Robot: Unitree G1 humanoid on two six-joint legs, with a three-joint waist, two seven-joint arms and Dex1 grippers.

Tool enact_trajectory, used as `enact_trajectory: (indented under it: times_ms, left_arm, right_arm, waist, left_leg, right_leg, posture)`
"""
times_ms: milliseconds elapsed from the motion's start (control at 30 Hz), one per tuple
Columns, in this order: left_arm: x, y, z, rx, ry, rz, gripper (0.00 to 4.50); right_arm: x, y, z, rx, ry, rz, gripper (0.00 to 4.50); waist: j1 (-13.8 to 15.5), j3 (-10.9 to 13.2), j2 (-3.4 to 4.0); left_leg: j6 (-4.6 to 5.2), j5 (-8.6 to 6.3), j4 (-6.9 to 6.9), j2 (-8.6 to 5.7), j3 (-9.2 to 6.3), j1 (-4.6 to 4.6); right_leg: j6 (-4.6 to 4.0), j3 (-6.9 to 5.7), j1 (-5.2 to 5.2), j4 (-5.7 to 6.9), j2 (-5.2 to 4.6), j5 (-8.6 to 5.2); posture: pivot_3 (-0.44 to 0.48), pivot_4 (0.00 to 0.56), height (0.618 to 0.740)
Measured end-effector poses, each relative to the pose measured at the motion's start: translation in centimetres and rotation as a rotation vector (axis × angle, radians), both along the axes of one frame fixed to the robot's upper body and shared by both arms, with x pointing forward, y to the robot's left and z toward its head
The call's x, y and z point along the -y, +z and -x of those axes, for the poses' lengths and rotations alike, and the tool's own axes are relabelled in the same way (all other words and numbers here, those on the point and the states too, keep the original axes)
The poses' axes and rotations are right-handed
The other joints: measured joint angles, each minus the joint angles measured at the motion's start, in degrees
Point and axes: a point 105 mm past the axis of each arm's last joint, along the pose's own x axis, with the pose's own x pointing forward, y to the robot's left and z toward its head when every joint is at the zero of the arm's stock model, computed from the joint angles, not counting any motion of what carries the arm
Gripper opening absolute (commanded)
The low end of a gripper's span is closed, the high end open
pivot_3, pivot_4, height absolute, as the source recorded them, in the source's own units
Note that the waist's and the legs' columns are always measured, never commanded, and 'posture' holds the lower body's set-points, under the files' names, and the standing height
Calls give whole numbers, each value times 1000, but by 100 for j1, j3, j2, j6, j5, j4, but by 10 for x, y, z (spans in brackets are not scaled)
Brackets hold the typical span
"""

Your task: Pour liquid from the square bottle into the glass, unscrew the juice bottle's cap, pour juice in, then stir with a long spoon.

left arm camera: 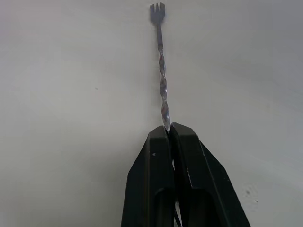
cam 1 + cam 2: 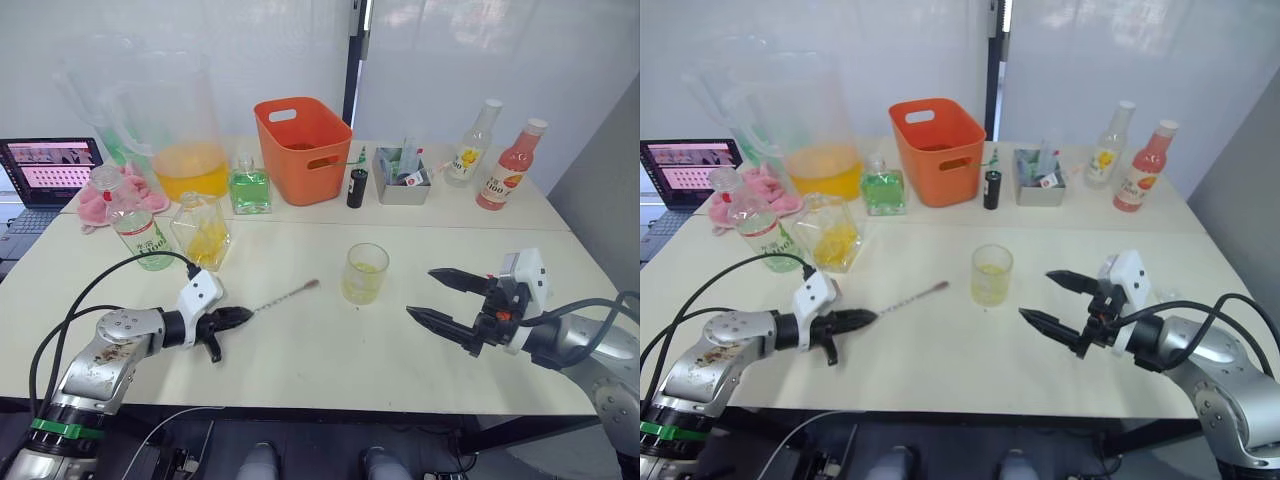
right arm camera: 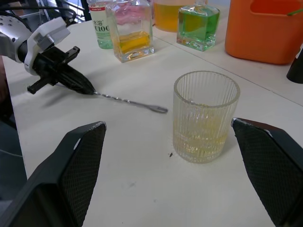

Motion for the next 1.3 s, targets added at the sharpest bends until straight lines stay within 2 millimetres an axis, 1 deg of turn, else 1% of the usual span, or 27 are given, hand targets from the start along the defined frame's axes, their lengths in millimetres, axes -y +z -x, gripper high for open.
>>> enact_trajectory:
  times_ms: [33, 67, 100, 200, 267, 433, 500, 600, 767, 867, 1000, 1100, 1133, 1167, 1200, 1300]
  left_arm:
    - [0, 0, 0, 3, -4, -5, 51]
    - [-1, 1, 0, 7, -6, -13, 344]
    - [-2, 1, 0, 8, -7, -17, 707]
    - [-1, 0, 1, -2, -11, -15, 1584]
    - [-2, 0, 2, -12, -18, -17, 2296]
    - [-7, 3, 7, -45, -35, -55, 3916]
    - [-12, 4, 11, -64, -59, -119, 3916]
    - [-27, 8, 17, -83, -70, -248, 3916]
    - [-28, 9, 19, -100, -66, -292, 3916]
    - [-28, 8, 17, -113, -48, -302, 3143]
    - [-28, 7, 14, -122, -29, -307, 1736]
    - [-29, 6, 14, -130, -21, -316, 830]
    - [-29, 8, 13, -124, -18, -318, 419]
    - [-29, 9, 12, -124, -14, -318, 116]
    - [-30, 9, 12, -129, -6, -317, 54]
    - [-30, 13, 10, -131, 7, -307, 54]
  right_arm:
    - [0, 0, 0, 5, -3, 1, 4500]
    - [0, 0, 0, 8, -4, 2, 4500]
    - [0, 0, -1, 10, -8, 6, 4500]
    - [-1, 0, -2, 10, -9, 5, 4500]
    - [-3, 1, -3, 14, -4, 4, 4500]
    - [-5, -1, -4, 7, 3, 3, 4500]
    - [-7, 0, -5, 8, 8, -3, 4500]
    - [-11, -1, -6, 6, 19, -10, 4500]
    - [-12, -2, -7, 3, 7, -8, 4500]
    - [-12, -3, -8, 3, 1, -5, 4500]
    - [-12, -3, -9, 6, -7, -3, 4500]
    - [-12, -3, -9, 5, -7, 0, 4500]
    - [-11, -3, -9, 5, -7, 4, 4500]
    - [-11, -3, -9, 5, -7, 7, 4500]
    - [-11, -3, -9, 6, -6, 8, 4500]
    - [-11, 0, -9, 14, 2, 15, 4500]
  waist:
    - [1, 0, 0]
    - [-1, 0, 0]
    - [-2, 0, 0]
    - [-3, 0, 0]
    - [-11, 0, 1]
    - [-27, -1, 1]
    - [-43, -2, -2]
    - [-102, -7, 8]
    - [-144, -11, 15]
    - [-145, -18, 26]
    - [-153, -21, 31]
    - [-151, -21, 31]
    - [-152, -21, 32]
    - [-152, -21, 32]
    - [-152, -21, 32]
    - [-148, -22, 33]
  left_leg:
    - [0, 0, 0, 1, 0, 0]
    - [0, 0, 0, 1, 1, 0]
    - [0, 0, 0, 1, 1, 0]
    - [0, 0, 0, 1, 1, 0]
    - [0, 0, 0, 2, 1, 1]
    - [1, 0, -1, 4, 2, 2]
    - [0, 0, -1, 9, 4, 1]
    - [0, 0, -8, 16, 14, 2]
    - [1, 0, -8, 17, 16, 3]
    - [1, 0, -8, 17, 17, 2]
    - [1, 0, -8, 17, 18, 2]
    - [2, 0, -8, 17, 18, 2]
    - [2, 0, -8, 17, 19, 2]
    - [2, 0, -8, 17, 19, 2]
    - [2, 0, -8, 17, 19, 2]
    - [2, 0, -8, 17, 19, 2]
  right_leg:
    - [0, -1, 0, 0, 0, 0]
    - [0, 0, 0, 0, 0, 0]
    - [0, 0, 0, 0, 0, 0]
    - [0, 0, -2, 3, 1, 0]
    - [-1, 0, -2, 4, 1, 1]
    - [-3, -1, -5, 6, 2, 2]
    - [-5, 0, -9, 8, 5, 2]
    - [-11, 1, -18, 10, 6, 2]
    - [-12, 1, -20, 11, 7, 1]
    - [-12, 1, -20, 12, 7, 1]
    - [-11, 2, -21, 11, 7, 1]
    - [-11, 2, -21, 11, 6, 1]
    - [-11, 2, -21, 12, 7, 1]
    - [-11, 2, -21, 12, 7, 1]
    - [-11, 2, -21, 11, 7, 1]
    - [-11, 2, -22, 12, 7, 1]
  posture:
    - [0, 150, 740]
    - [0, 150, 740]
    - [0, 150, 740]
    - [0, 150, 740]
    - [0, 150, 740]
    - [0, 150, 740]
    - [0, 150, 740]
    - [0, 150, 740]
    - [0, 150, 740]
    - [0, 150, 740]
    - [0, 150, 740]
    - [0, 150, 740]
    - [0, 150, 740]
    - [0, 150, 740]
    - [0, 150, 740]
    - [0, 150, 740]
